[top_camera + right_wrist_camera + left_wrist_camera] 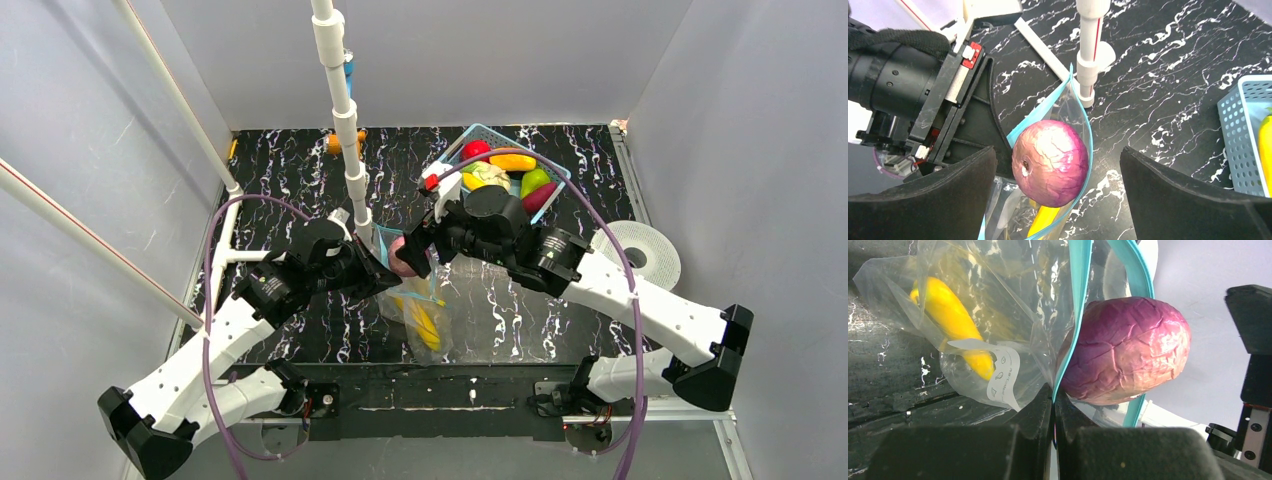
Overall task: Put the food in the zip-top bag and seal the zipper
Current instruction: Place the fake vegetable in the zipper food storage bag.
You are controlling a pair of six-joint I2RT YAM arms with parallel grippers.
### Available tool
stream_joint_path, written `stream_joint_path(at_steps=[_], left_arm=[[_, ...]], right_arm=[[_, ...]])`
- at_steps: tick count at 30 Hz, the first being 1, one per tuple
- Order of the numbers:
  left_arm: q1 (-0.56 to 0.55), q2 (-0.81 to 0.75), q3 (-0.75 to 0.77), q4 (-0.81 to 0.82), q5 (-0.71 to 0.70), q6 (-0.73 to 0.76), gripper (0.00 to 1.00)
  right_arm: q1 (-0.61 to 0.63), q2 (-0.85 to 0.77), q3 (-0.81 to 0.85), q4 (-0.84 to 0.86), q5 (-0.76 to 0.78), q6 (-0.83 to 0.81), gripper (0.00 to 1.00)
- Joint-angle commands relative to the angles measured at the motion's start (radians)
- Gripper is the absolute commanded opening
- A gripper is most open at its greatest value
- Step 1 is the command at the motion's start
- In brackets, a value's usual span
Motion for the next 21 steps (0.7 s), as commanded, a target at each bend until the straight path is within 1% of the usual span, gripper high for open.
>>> stream_joint_path(at_steps=[1,4,7,11,14,16,18,21], left_arm=[[0.004,-0.022,0.022,-0.02,0.005,-0.005,0.0],[0.003,-0.031,0.061,-0.02,0.027,-0.01,0.0],[0.003,-0.046,0.091,-0.041,0.011,-0.004,0.0],[0.004,-0.063,0.098,-0.06,0.0,-0.009,0.0],[0.004,-0.071,0.085,-0.069,-0.012,-0.007,0.0],[0.003,-0.072,0.066,-0.069,-0.015,-0.009,0.0],[0.003,-0.078,0.044,-0.057,-0.013,-0.016,0.0],[0.003,-0.08,0.019,-0.04,-0.018,-0.021,0.0]], right_arm=[[0.006,-0.055,-0.016,0.081,0.039,-0.013,0.98],[0.007,-0.063,-0.02,0.085,0.054,-0.008,0.98],[0.006,-0.076,-0.037,0.109,0.059,-0.004,0.98],[0.006,-0.078,-0.04,0.117,0.056,0.001,0.98],[0.006,-0.076,-0.037,0.082,0.062,0.015,0.96],[0.007,-0.086,-0.043,0.042,0.07,0.036,0.93],[0.008,-0.104,-0.047,-0.013,0.069,0.063,0.86],[0.018,-0.139,-0.066,-0.087,0.059,0.117,0.82]])
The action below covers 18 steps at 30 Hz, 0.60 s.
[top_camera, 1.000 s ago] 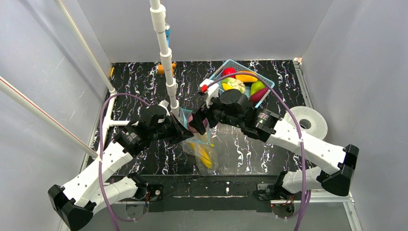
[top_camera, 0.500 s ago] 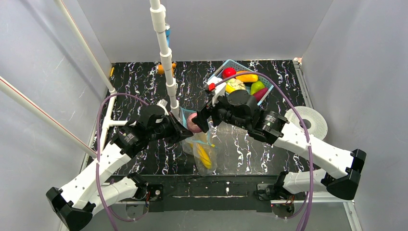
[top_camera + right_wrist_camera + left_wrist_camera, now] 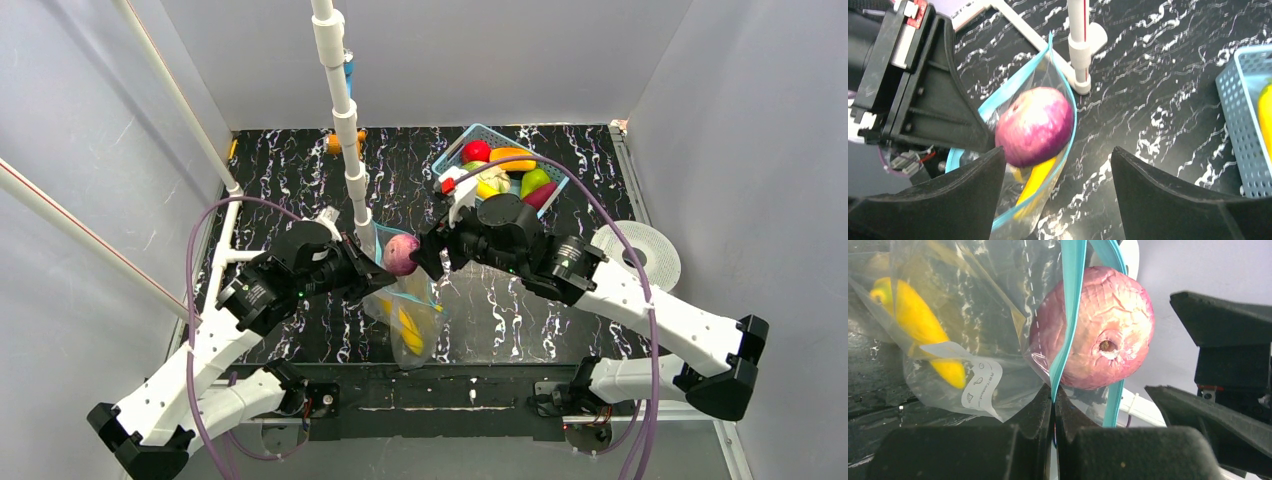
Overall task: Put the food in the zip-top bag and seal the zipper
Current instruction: Place the fake vegetable in the zipper food storage bag.
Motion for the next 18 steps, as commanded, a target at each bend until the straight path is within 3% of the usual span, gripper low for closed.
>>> stream_joint_path(at_steps=[1,9,16,18], left_arm=[[0.003,-0.011,-0.035,0.01,-0.012,-0.008,0.0],[0.003,-0.004,-0.031,0.017,-0.007,-0.005,0.0],[0.003,-0.033,-0.043,0.013,-0.005,-0.014,0.0],[0.003,-0.038,-0.043,0.007,-0.008,-0.014,0.0]], right_arm=[[0.024,-0.076,-0.024,-0.105,0.011,0.093,0.82],[0.07,-0.041,-0.045,-0.16,0.004,0.198,0.75],[0.079,-0.004,-0.024,-0.243,0.244,0.29,0.47],[0.079,-0.003,-0.009,-0.272,0.304,0.31,0.3]])
